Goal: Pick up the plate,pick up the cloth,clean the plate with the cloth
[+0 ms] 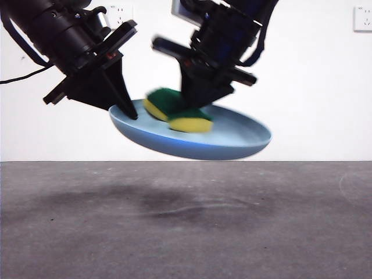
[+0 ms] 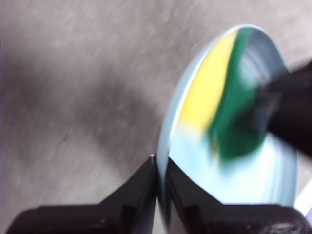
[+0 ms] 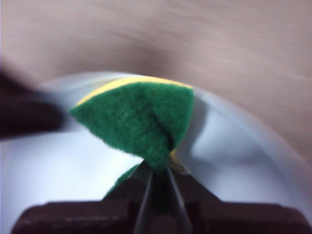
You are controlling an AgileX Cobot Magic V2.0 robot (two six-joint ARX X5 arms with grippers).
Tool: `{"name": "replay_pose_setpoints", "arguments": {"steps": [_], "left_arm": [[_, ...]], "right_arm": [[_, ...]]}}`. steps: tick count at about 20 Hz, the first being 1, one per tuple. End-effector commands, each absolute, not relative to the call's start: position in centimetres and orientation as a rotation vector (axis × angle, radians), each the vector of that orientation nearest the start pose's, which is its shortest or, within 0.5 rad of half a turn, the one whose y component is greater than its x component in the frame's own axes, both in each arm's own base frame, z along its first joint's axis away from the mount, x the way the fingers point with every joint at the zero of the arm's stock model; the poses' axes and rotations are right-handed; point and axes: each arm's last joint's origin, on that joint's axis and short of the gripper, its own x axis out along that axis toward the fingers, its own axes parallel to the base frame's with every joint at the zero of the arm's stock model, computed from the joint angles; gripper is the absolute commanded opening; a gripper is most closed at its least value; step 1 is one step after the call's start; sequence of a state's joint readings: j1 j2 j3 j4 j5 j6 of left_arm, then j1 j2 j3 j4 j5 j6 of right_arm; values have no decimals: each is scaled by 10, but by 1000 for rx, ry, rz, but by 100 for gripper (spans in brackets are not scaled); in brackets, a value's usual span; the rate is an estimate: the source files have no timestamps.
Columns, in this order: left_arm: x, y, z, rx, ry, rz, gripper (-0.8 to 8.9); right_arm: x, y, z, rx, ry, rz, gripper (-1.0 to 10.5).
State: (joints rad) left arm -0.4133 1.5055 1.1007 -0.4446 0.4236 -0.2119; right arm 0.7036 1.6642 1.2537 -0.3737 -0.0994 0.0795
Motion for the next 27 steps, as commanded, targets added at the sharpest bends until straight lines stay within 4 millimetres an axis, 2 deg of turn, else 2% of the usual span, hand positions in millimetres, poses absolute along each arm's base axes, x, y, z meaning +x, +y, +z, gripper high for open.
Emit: {"name": "replay_pose_setpoints", "arguments": {"steps": [1, 5, 8, 11, 13, 15, 18, 21, 24, 27], "left_arm": [[284, -146, 264, -261, 885, -774, -8], [288, -146, 267, -273, 839, -741, -8], [288, -146, 266, -270, 849, -732, -8], [285, -145, 263, -263, 884, -731, -8], [283, -145, 262, -254, 910, -769, -8], [281, -145, 261, -255, 926, -777, -8], [281, -146, 261, -249, 925, -782, -8], [282, -145, 261, -247, 915, -778, -8], [285, -143, 263, -247, 881, -776, -8], [290, -139, 265, -249, 841, -751, -8]], "right_arm": [[267, 243, 246, -98, 896, 846, -12], [252, 235, 234, -193, 1088, 868, -12], [247, 220, 227, -420, 1155, 628, -12], [255, 208, 229, -620, 1052, 320, -12], [265, 207, 234, -635, 937, 195, -12], [274, 210, 239, -572, 841, 180, -12], [283, 217, 246, -461, 747, 253, -12], [285, 230, 252, -275, 716, 548, -12], [276, 235, 250, -150, 819, 838, -12], [265, 230, 240, -149, 996, 901, -12]]}}
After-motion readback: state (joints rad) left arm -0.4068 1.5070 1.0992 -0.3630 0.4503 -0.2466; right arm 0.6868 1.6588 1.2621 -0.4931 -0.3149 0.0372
